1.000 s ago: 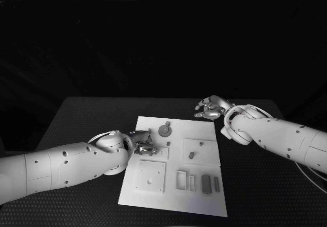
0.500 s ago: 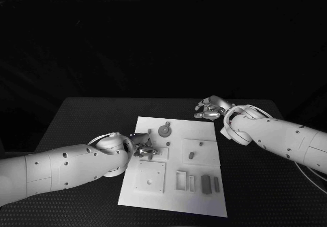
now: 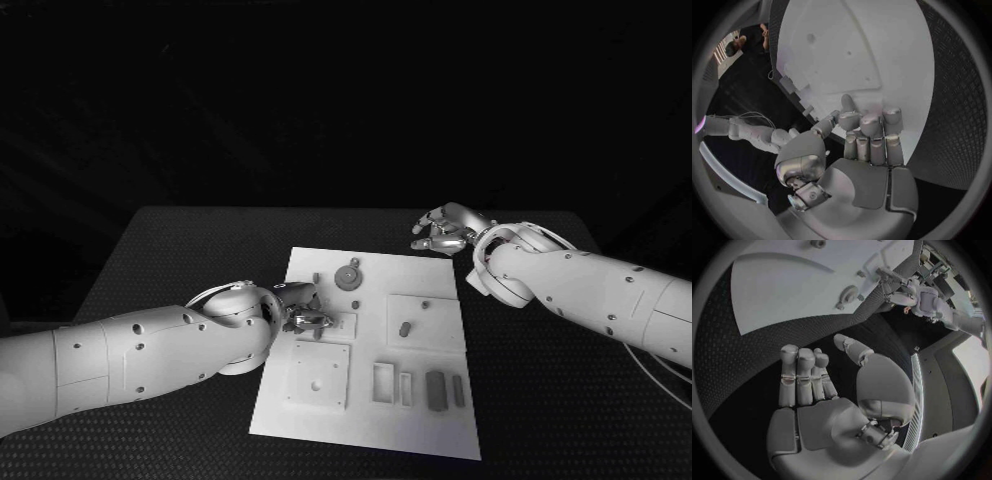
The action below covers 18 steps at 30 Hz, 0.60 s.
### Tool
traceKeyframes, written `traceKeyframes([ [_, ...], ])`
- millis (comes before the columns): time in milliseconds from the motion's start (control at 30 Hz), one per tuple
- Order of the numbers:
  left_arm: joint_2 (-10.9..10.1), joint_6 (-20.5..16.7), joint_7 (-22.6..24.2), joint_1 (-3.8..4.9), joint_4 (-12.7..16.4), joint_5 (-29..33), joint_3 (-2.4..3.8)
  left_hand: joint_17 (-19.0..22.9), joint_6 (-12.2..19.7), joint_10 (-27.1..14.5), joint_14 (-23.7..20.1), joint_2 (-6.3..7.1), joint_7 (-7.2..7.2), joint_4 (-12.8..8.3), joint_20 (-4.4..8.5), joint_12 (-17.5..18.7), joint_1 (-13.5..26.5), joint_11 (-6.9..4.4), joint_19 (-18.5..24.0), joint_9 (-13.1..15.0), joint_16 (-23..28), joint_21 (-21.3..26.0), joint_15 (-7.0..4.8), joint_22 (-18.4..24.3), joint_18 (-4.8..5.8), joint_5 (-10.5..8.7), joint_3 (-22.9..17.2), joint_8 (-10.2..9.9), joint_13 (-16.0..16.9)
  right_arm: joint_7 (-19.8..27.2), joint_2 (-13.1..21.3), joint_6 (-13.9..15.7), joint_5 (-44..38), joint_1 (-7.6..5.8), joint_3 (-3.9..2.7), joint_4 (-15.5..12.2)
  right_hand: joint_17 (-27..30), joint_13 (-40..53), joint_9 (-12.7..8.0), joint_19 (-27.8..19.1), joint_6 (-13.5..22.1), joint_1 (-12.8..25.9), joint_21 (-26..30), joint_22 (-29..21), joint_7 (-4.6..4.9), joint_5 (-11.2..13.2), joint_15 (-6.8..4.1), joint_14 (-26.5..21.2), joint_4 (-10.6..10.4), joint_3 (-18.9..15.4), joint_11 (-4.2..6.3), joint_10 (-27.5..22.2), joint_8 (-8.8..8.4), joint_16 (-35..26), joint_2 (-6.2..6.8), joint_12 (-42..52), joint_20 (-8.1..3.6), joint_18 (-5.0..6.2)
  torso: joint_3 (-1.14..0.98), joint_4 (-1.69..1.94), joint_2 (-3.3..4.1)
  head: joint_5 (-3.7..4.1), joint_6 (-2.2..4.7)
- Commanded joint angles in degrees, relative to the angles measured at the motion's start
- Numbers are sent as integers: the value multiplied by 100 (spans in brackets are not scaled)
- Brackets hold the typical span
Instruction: Assemble the parts on the task board
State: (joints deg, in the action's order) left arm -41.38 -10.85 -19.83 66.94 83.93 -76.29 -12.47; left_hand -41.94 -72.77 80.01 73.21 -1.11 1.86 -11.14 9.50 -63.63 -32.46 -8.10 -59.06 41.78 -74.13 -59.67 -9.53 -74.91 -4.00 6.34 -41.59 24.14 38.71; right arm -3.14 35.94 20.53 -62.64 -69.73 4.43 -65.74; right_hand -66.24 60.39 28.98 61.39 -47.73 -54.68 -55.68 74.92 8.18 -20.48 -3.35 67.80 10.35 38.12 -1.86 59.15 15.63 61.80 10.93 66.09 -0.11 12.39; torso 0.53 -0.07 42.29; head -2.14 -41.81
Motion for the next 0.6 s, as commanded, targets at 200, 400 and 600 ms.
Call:
traceKeyframes([
  [200, 9, 6, -26, -12, -16, 32, -9, 13, -2, -21, -9, 143, 6, 103, 507, -32, 163, -2, -23, -2, -36, 20, -46, -81, -57, -314, -3, 33, -14, 24, -8, -62, -33, 2, -1, 1, 9, -9, -8, 21, -135, 47, 23, 100, 94, -46, -9, -36, 6, -10, -88, -635, 20, 28, -8, 38, -25, 261, 1, -2, 0, 4, 4],
  [400, 1, -5, 1, -13, -9, 33, -5, 10, 2, -24, -13, 429, 3, 188, 507, -37, 344, 0, -27, 10, -42, 21, -50, -78, -57, -358, 91, 46, -15, 49, -3, -15, -33, 2, -1, 0, 10, -12, -8, 22, -135, 46, 23, 100, 94, -65, -9, -36, 9, -8, -88, -636, 20, 29, -8, 40, -26, 261, 4, -4, 3, 15, 17],
  [600, 7, -22, 22, -13, -7, 55, -4, 9, 9, -24, -15, 484, 7, 212, 518, -42, 356, -5, -32, 22, -47, 20, -59, -77, -69, -358, 70, 55, -13, 37, -8, -40, -33, 2, -1, 1, 13, -17, -9, 26, -135, 44, 23, 101, 93, -99, -10, -34, 14, -5, -87, -632, 21, 33, -9, 46, -27, 261, 1, -1, 1, 12, 23],
])
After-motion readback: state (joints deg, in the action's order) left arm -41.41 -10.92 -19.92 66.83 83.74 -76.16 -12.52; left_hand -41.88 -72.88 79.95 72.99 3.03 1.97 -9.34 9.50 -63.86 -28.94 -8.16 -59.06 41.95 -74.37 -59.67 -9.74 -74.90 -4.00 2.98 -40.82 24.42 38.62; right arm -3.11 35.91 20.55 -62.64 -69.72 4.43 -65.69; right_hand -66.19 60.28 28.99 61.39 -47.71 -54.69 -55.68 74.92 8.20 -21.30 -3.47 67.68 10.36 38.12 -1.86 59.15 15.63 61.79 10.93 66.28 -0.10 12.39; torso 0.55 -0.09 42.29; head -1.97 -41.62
